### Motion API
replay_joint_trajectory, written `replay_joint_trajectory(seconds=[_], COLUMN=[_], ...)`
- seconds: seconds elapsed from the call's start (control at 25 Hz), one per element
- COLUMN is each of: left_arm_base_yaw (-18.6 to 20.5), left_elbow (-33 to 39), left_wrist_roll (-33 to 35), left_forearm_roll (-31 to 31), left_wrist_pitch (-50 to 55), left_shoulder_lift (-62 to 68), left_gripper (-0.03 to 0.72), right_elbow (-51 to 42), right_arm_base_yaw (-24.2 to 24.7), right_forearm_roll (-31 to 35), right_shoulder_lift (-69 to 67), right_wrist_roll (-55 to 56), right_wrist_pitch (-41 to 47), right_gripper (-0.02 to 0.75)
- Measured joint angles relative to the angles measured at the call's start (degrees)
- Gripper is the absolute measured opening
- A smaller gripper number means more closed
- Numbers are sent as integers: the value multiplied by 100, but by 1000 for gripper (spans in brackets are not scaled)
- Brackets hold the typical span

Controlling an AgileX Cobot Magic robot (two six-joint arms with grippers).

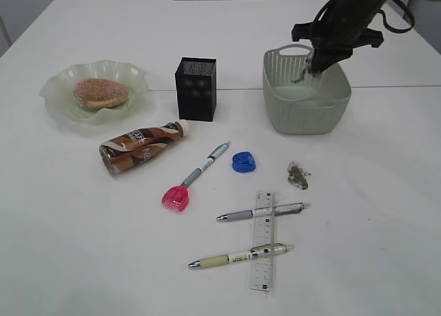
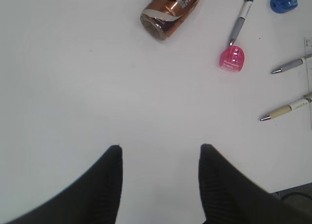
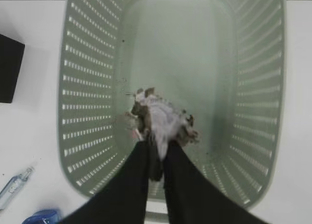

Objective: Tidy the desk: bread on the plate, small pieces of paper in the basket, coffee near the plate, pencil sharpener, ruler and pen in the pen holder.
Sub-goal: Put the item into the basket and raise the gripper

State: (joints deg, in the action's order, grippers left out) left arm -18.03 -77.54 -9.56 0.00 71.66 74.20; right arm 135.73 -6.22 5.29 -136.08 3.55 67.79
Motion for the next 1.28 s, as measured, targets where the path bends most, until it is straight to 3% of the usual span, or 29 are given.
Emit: replay_joint_trajectory(seconds=[0.08,0.24,0.36,0.72,1.28], left_arm_base_yaw=[0,0,0,0,0], left_elbow=[0,0,0,0,0], left_wrist_roll=[0,0,0,0,0], left_forearm_roll=[0,0,0,0,0], left_wrist_pitch=[0,0,0,0,0], left_shoulder_lift=[0,0,0,0,0], left_gripper=[371,371,371,371,371], right_elbow=[0,0,0,60,81], right_arm_base_yaw=[0,0,0,0,0], right_forearm_roll=[22,168,216,425,672], right_shoulder_lift=[-45,-58,-58,42,440], right_wrist_roll=[0,12,12,12,-355], right_wrist_pitch=[-73,-298,-322,304,350], right_gripper=[123,378,481,493,493])
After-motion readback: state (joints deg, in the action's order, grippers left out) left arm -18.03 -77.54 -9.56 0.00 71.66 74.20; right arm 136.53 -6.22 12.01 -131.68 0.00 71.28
